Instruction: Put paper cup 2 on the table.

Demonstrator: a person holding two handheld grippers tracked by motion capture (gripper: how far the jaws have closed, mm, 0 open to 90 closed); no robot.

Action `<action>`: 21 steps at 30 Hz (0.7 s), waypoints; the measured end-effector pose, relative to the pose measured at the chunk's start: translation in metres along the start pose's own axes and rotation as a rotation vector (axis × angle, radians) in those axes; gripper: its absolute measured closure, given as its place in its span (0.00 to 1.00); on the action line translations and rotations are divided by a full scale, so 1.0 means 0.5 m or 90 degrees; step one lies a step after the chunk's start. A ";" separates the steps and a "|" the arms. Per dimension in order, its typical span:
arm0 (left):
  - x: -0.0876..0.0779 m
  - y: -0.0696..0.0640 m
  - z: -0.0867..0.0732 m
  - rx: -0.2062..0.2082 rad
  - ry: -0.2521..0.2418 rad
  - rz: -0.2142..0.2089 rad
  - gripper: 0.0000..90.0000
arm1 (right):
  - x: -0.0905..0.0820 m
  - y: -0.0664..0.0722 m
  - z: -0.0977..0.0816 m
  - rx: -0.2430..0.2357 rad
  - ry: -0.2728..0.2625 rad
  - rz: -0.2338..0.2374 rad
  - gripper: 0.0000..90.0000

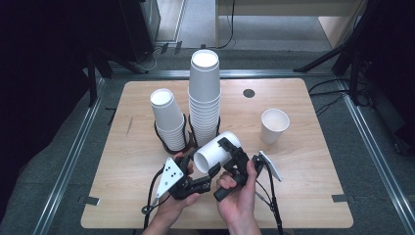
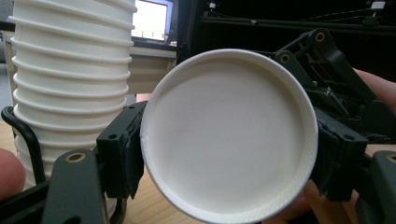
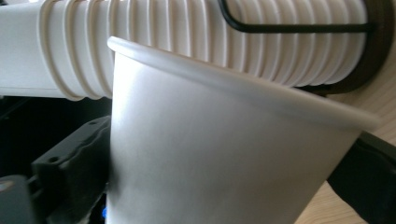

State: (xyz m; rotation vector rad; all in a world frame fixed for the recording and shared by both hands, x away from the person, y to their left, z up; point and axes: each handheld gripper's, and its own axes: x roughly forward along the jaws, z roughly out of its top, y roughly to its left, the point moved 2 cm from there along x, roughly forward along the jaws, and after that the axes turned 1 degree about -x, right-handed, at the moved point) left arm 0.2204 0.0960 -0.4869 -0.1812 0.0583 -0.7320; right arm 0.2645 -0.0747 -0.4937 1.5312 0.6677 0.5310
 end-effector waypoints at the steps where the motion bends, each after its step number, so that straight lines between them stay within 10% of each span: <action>1: 0.000 0.001 -0.001 -0.001 0.003 0.001 0.27 | 0.001 0.000 0.000 0.003 0.000 0.006 0.07; 12: 0.000 0.007 -0.002 -0.018 0.007 -0.012 0.25 | -0.002 0.005 -0.005 -0.035 0.000 0.035 0.15; 21: -0.005 0.016 0.012 -0.016 0.065 -0.015 0.12 | -0.006 0.023 -0.016 -0.145 -0.030 0.028 0.16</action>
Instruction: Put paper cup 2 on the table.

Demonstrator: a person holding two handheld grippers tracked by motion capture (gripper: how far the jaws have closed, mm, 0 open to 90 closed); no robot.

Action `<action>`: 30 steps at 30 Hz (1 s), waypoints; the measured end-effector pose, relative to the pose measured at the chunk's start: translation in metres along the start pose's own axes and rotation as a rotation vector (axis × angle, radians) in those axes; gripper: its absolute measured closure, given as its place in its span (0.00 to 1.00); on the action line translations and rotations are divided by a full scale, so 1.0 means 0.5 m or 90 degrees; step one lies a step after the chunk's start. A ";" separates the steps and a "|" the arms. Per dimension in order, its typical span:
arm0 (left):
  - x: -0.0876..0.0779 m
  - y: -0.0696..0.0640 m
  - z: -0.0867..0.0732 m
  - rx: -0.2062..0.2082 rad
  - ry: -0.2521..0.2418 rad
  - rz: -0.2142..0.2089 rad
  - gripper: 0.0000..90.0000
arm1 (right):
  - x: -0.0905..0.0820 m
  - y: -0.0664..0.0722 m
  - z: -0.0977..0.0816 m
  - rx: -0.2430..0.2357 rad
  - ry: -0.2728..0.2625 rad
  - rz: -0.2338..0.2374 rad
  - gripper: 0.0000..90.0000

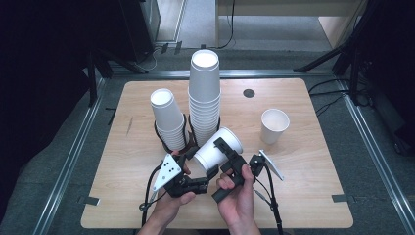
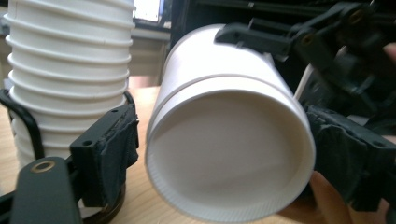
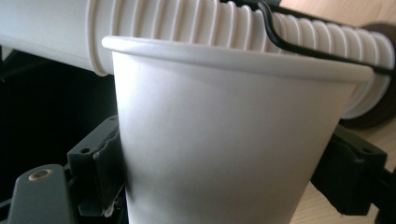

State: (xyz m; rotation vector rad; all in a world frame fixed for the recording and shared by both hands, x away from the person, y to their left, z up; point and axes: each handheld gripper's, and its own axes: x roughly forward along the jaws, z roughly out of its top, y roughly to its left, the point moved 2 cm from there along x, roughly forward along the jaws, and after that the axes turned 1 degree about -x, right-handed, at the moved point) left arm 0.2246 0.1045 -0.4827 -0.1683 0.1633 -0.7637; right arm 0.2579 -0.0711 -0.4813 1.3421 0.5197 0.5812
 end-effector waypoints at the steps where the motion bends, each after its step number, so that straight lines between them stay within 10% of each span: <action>1: 0.000 0.000 0.001 -0.001 0.011 0.002 0.10 | -0.001 0.003 0.000 -0.022 -0.006 -0.009 0.16; 11: -0.001 0.004 0.005 -0.020 0.051 -0.001 0.02 | -0.011 0.011 0.007 -0.218 -0.060 -0.067 0.16; 30: -0.002 0.007 0.003 -0.014 0.063 -0.005 0.02 | -0.037 0.035 0.023 -0.481 -0.098 -0.119 0.16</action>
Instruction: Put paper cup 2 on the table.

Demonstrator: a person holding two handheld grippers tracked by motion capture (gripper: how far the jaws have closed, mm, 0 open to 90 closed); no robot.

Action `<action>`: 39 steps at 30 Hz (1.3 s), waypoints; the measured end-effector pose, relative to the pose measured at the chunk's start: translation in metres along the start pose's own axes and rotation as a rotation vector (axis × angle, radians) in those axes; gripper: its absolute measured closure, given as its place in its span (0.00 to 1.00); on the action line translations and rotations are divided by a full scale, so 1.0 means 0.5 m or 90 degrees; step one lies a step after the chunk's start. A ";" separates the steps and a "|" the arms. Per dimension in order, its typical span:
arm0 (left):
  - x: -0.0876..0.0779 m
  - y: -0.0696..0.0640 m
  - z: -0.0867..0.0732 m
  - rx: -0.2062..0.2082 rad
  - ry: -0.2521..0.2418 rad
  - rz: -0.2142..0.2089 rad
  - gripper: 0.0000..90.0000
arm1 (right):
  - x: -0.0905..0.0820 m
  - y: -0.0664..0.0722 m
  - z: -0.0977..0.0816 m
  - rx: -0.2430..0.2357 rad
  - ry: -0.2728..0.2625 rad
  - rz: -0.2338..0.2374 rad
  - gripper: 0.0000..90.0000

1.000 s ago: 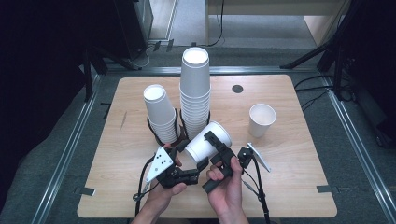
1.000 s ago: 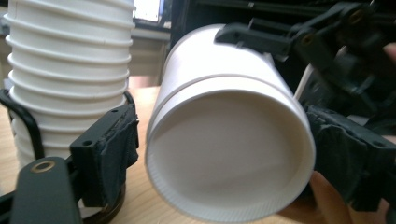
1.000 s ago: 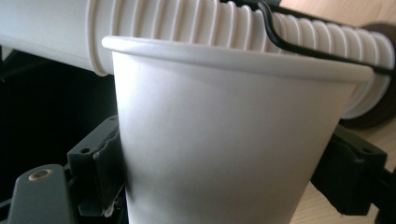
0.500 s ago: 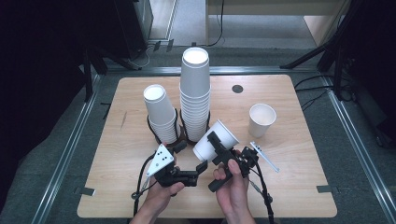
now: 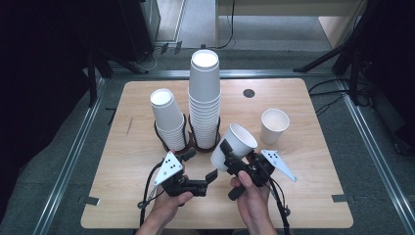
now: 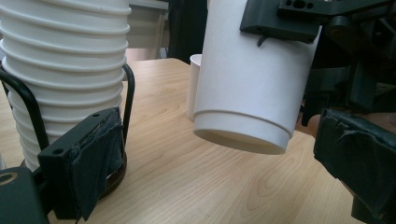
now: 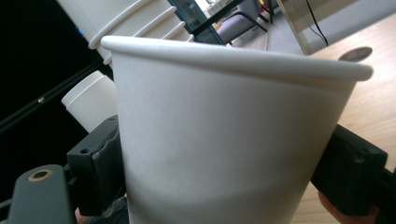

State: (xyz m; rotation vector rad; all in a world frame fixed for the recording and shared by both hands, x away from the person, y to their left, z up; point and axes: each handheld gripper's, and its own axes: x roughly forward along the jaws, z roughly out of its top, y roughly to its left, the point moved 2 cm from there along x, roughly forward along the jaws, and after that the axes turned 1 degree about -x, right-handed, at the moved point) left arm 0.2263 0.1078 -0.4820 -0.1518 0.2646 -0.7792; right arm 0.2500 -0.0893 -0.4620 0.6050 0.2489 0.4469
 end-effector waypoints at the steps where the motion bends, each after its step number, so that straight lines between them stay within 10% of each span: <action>1: 0.000 0.001 0.000 0.000 0.001 0.000 0.02 | 0.000 0.000 -0.001 -0.008 -0.004 -0.003 0.16; 18: -0.011 0.013 -0.008 -0.003 0.007 0.022 0.02 | -0.011 -0.041 0.016 -0.243 -0.078 -0.027 0.16; 39: -0.095 0.078 -0.068 -0.017 0.038 0.117 0.02 | -0.081 -0.185 0.034 -0.368 -0.086 -0.088 0.16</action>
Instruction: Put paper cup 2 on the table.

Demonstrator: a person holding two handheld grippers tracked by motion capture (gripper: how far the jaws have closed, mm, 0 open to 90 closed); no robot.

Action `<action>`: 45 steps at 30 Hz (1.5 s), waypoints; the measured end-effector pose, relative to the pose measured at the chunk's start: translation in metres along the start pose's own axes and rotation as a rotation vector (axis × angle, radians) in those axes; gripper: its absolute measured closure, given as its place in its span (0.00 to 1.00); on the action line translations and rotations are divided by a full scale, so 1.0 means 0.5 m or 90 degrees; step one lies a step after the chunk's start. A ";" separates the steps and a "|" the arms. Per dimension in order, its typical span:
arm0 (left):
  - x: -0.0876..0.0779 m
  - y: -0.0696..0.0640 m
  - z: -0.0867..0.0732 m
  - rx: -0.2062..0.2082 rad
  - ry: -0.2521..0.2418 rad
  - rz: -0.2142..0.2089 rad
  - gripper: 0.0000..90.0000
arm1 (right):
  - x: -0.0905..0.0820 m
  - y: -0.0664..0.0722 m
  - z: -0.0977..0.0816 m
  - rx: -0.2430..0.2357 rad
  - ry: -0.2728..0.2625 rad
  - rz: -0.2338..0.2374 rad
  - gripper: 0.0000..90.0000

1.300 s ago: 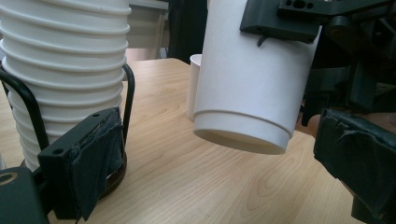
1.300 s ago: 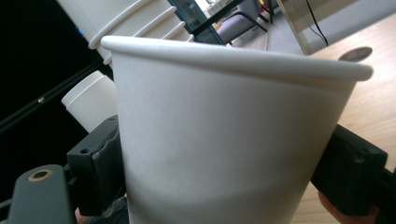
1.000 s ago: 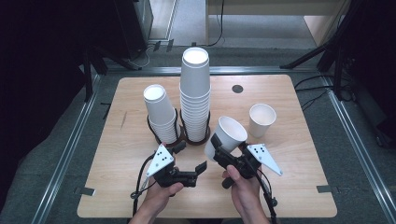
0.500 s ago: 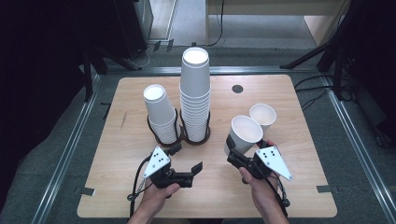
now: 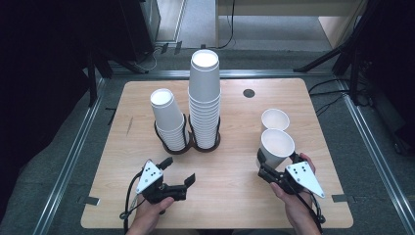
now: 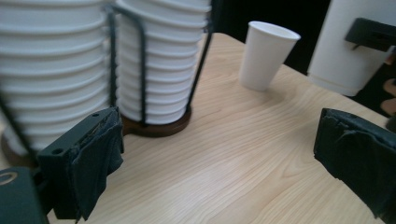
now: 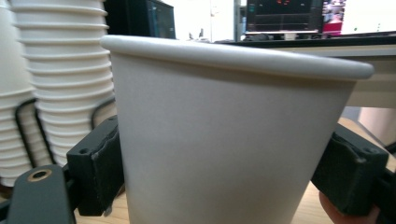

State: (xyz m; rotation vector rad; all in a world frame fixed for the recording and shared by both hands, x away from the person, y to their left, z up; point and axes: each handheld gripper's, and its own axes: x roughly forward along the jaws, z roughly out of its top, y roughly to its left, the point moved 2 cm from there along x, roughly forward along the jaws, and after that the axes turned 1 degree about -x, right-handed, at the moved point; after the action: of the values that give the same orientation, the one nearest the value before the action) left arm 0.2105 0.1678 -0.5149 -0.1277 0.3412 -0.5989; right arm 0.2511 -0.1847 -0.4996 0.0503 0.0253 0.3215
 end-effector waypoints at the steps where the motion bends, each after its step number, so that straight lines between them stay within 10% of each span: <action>1: -0.005 0.005 -0.003 -0.006 -0.001 0.007 0.02 | -0.001 -0.007 -0.003 0.001 -0.001 -0.007 0.16; 16: -0.081 0.081 -0.036 -0.027 0.002 0.101 0.02 | 0.001 -0.063 -0.050 -0.026 0.041 -0.050 0.16; 26: -0.118 0.114 -0.065 -0.001 0.035 0.154 0.02 | 0.014 -0.045 -0.072 -0.052 0.078 -0.018 0.16; 45: -0.132 0.151 -0.079 -0.034 0.029 0.186 0.02 | 0.048 -0.023 -0.083 -0.077 0.131 0.018 0.16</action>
State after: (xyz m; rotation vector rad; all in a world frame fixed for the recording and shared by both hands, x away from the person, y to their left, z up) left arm 0.1860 0.2667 -0.5499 -0.1130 0.4117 -0.3047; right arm 0.2759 -0.1860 -0.5422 -0.1028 0.2097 0.3548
